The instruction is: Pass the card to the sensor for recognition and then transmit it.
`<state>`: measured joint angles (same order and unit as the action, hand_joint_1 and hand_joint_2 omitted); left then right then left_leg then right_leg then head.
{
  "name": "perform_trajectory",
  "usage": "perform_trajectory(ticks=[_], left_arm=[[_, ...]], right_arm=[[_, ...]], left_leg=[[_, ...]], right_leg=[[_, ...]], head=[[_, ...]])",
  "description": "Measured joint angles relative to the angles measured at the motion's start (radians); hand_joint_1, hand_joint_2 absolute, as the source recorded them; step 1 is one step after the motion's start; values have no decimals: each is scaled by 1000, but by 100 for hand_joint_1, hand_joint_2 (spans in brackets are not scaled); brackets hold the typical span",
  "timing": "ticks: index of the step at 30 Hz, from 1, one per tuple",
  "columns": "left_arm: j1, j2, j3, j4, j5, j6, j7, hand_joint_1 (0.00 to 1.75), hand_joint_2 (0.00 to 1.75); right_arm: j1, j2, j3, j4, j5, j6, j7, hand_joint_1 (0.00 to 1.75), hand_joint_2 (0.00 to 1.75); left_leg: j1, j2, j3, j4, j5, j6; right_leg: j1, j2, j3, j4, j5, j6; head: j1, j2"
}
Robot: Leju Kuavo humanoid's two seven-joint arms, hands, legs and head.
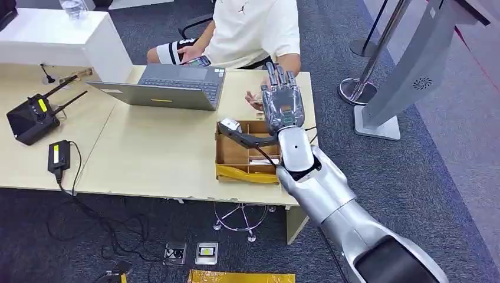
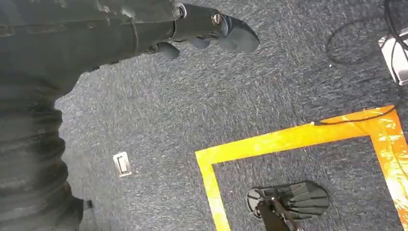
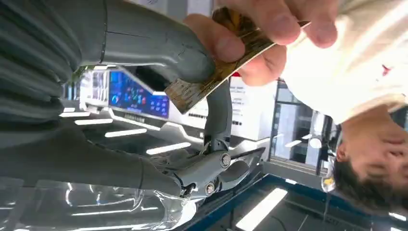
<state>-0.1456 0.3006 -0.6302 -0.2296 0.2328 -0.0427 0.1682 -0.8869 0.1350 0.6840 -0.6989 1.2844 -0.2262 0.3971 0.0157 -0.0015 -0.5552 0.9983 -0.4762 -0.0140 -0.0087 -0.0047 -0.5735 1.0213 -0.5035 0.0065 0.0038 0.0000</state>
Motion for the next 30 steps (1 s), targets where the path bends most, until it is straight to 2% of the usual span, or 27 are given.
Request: perform_trajectory(ticks=[1, 6, 10, 14, 15, 17, 20, 23, 26, 28, 30], left_arm=[[-2, -1, 0, 0, -3, -1, 1, 0, 175], [-6, -4, -2, 0, -6, 0, 7, 0, 175], [-3, -6, -3, 0, 1, 10, 6, 0, 175], [19, -5, -4, 0, 17, 22, -7, 0, 175], [32, -2, -4, 0, 22, 24, -10, 0, 175], [43, 0, -3, 0, 31, 27, -11, 0, 175], [53, 7, 0, 2, 58, 32, -6, 0, 175], [58, 13, 7, 3, 92, 38, 18, 0, 175], [57, 15, 22, 3, 114, 44, 40, 0, 175], [57, 15, 34, 3, 122, 47, 50, 0, 175], [57, 15, 39, 4, 122, 52, 52, 0, 175]], right_arm=[[-4, -1, 0, 10, 10, 5, 5, 0, 175], [-10, -16, 0, 34, 54, -4, 11, 0, 175], [-9, -49, -20, 29, 82, -56, 10, 0, 175], [48, -145, -90, -86, 93, -21, 37, 0, 175], [97, -202, -146, -157, 85, -11, 59, 0, 175], [148, -253, -205, -226, 59, -8, 75, 0, 175], [244, -345, -316, -306, -38, -26, 104, 0, 175], [343, -404, -423, -322, -168, -85, 108, 0, 175], [434, -429, -502, -277, -302, -173, 103, 0, 175], [490, -435, -553, -198, -419, -230, 77, 0, 175], [539, -438, -590, -116, -501, -238, 58, 0, 175]], left_leg=[[0, 0, 0, 0, 0, 0], [0, 1, 0, 0, 0, 0], [0, 1, 1, 0, 0, 0], [0, 1, 1, 1, 0, 0], [0, 0, 1, 1, -1, 0], [0, 0, 1, 1, -1, 1], [0, -1, 1, 1, -2, 2], [0, 0, 1, 0, -3, 2], [0, 1, 1, 0, -4, 1], [1, 0, 1, 0, -4, 1], [1, 0, 1, 0, -4, 1]], right_leg=[[0, 0, 0, 0, 0, 0], [0, 1, -1, 0, 0, 0], [0, 1, -1, 0, 0, 0], [0, 1, 0, -1, 0, 0], [0, 0, 0, -1, 0, 0], [-1, 0, 0, -2, 0, 0], [-1, -1, 1, -3, 0, 0], [-1, -1, 1, -3, 0, 0], [0, 0, 0, -3, 0, 0], [0, -1, 0, -3, -1, 0], [1, -1, 1, -3, -2, -1]], head=[[0, 0], [0, 0], [0, 0], [0, 0], [0, 0], [0, 0], [0, 0], [-1, 0], [0, 0], [0, 0], [0, 0]])
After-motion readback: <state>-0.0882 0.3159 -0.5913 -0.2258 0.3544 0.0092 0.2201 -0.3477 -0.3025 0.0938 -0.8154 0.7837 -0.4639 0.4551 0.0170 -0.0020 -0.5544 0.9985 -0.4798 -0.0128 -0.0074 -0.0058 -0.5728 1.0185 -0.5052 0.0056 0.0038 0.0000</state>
